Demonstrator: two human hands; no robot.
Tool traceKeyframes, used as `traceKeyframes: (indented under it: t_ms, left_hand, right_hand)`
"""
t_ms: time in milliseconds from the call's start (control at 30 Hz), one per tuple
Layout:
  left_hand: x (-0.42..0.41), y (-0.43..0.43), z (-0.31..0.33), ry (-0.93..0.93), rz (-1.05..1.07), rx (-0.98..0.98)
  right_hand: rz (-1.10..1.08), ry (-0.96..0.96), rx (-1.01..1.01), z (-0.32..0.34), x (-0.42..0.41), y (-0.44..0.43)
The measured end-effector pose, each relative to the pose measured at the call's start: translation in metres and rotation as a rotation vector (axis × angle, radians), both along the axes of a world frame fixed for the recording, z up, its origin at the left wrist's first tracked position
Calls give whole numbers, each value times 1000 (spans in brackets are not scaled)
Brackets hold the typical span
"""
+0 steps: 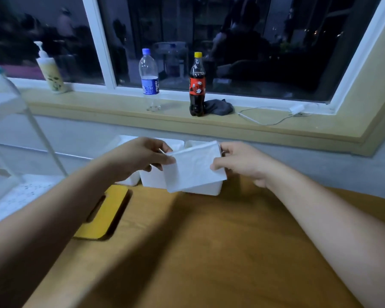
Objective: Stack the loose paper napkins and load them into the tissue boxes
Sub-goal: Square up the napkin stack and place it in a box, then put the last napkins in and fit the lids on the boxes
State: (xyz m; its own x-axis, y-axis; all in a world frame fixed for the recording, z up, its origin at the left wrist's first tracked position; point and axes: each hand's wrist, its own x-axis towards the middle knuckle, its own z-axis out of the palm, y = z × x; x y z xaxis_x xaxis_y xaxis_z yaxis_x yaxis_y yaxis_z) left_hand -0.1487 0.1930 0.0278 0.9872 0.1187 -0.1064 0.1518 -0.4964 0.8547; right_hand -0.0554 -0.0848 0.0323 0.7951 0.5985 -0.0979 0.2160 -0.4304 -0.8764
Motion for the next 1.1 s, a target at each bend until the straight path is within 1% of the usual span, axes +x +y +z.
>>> traceKeyframes:
  t_ms: [233,367,600,733,833,933,1000,1100]
  left_hand:
    - [-8,83,-7,-38,244,-84]
    - [-7,115,-12,-67,400,-9]
    - [-2,157,-30,-57,500,154]
    - [0,169,-35,-21,501,260]
    - [2,175,-40,41,468,348]
    - [3,178,-40,98,450,481]
    - [4,180,-39,81,431,575]
    - [6,182,-43,-12,355,611]
  right_hand:
    - [-78,-71,71,11,32,118]
    - [-118,-92,62,8,49,181]
    - [-150,-171,-16,-16,73,262]
    - [-135,-208,-95,-24,83,289]
    - [-93,-300,-174,-33,89,301]
    - [-36,-416,-243,-46,90,304]
    - [13,-536,-272,-51,89,303]
    - [135,-689,-237,-50,83,300]
